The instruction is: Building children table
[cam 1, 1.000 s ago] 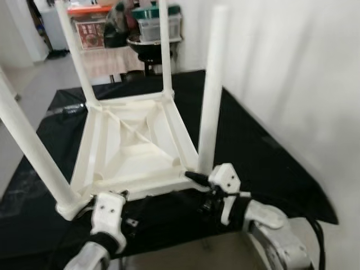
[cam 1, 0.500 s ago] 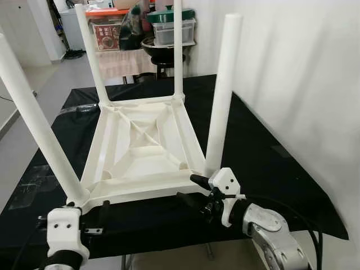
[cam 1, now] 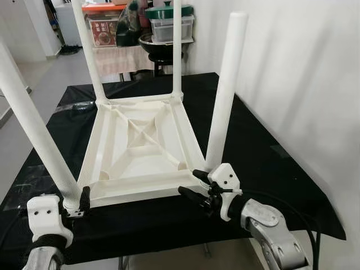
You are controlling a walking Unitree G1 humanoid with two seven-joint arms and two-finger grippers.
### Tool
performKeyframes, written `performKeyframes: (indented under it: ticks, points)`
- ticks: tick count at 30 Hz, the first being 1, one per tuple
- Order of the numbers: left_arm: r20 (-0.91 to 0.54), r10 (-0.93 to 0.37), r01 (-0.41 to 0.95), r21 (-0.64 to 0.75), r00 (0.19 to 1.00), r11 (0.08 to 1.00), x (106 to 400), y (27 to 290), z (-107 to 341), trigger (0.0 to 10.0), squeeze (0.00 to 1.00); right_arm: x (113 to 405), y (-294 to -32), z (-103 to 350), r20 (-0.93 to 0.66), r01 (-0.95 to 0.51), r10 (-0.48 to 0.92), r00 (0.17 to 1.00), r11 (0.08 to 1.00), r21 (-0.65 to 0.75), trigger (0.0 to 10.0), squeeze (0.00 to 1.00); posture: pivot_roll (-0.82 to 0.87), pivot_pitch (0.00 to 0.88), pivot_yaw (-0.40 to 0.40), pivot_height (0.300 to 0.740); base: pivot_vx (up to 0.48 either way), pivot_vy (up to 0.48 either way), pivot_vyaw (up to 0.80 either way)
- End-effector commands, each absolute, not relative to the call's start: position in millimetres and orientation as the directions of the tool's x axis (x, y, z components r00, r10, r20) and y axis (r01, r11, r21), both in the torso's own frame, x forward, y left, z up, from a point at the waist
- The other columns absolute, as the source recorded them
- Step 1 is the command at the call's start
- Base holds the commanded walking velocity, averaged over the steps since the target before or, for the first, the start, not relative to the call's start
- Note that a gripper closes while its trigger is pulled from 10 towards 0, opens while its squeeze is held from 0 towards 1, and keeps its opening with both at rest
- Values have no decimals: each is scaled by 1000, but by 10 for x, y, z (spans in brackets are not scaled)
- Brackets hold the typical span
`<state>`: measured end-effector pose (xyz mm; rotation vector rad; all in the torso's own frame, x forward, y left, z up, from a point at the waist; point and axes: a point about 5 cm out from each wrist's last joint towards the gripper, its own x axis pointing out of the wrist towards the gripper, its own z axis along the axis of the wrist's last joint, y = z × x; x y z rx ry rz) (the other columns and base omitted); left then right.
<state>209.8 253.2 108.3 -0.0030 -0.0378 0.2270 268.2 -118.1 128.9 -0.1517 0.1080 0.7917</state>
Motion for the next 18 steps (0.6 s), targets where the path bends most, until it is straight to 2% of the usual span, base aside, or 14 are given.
performKeyframes:
  ticks: [1,2,6,9,12,13,14,16,17,18]
  points:
    - [42,230,-230,-12,972,973,2107,2601,1081,10000,275,2694,-1186,1367,-130,-716,705,698,691,-96,10000,0,-51,0,0,740,0,0,0]
    - [47,233,-233,-12,971,972,2139,2627,1087,10000,0,2689,-1185,1390,-123,-720,710,694,687,-97,10000,0,-59,0,6,740,0,0,0]
    - [53,238,-238,-10,970,971,2161,2648,1088,10000,0,2689,-1187,1406,-119,-721,711,693,686,-103,10000,0,-59,0,6,740,0,0,0]
    - [51,235,-234,-20,971,972,2259,2703,1048,10000,0,2796,-1274,1646,-31,-655,656,754,749,-97,10000,0,-66,0,-1,740,0,0,0]
    - [51,229,-228,-25,972,973,2285,2710,1042,10000,0,2824,-1304,1725,4,-635,638,770,768,-84,10000,0,-67,0,-1,740,0,0,0]
    - [51,218,-217,-31,975,976,2319,2708,1040,10000,0,2837,-1342,1860,76,-625,627,775,779,-51,10000,0,-72,0,1,740,0,0,0]
    - [52,197,-195,-32,979,980,2383,2698,1035,10000,0,2853,-1457,2159,230,-587,568,790,809,21,10000,0,-79,0,5,740,0,0,0]
    - [52,197,-195,-32,979,980,2383,2698,1035,10000,0,2853,-1457,2159,230,-587,568,790,809,21,10000,0,-79,0,5,740,0,0,0]
    - [51,179,-177,-32,983,984,2424,2683,1026,10000,0,2827,-1542,2389,345,-575,521,780,815,68,10000,0,-86,0,9,740,0,0,0]
    - [51,179,-177,-32,983,984,2424,2683,1026,10000,0,2827,-1542,2389,345,-575,521,780,815,68,10000,0,-86,0,9,740,0,0,0]
